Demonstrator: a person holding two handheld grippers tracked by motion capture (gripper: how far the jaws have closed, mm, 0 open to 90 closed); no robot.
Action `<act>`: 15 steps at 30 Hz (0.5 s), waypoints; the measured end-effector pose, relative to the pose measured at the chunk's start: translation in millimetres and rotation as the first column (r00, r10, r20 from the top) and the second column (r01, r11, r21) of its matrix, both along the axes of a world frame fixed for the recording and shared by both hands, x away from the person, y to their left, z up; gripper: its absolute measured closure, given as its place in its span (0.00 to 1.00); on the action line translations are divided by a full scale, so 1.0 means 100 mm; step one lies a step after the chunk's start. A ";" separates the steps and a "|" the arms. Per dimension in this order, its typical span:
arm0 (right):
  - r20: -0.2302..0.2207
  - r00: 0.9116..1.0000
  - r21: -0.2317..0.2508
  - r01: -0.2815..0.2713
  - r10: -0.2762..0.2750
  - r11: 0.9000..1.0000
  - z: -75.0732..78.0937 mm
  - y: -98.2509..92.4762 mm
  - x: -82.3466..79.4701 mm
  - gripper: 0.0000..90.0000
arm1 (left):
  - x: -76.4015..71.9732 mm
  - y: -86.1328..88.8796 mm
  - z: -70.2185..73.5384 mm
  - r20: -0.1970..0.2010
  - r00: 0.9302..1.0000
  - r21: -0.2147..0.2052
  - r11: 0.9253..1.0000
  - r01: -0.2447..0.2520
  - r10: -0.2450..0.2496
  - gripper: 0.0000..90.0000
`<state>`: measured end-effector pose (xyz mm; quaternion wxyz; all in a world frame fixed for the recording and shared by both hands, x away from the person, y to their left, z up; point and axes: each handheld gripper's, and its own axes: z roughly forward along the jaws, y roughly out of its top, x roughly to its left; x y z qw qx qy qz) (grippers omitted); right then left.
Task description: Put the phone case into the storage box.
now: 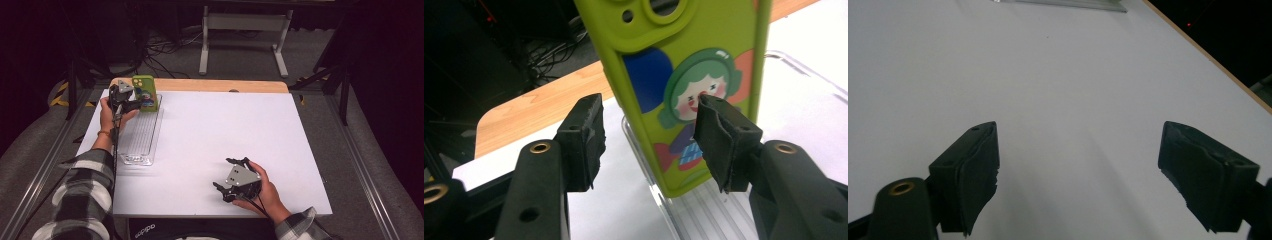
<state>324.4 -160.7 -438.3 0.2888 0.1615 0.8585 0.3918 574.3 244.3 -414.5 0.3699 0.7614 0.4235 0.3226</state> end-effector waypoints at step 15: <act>0.050 0.998 0.073 0.041 -0.045 0.996 0.09 -0.09 0.01 0.19 | -0.10 0.03 0.06 0.035 0.999 -0.022 1.000 -0.004 0.004 0.44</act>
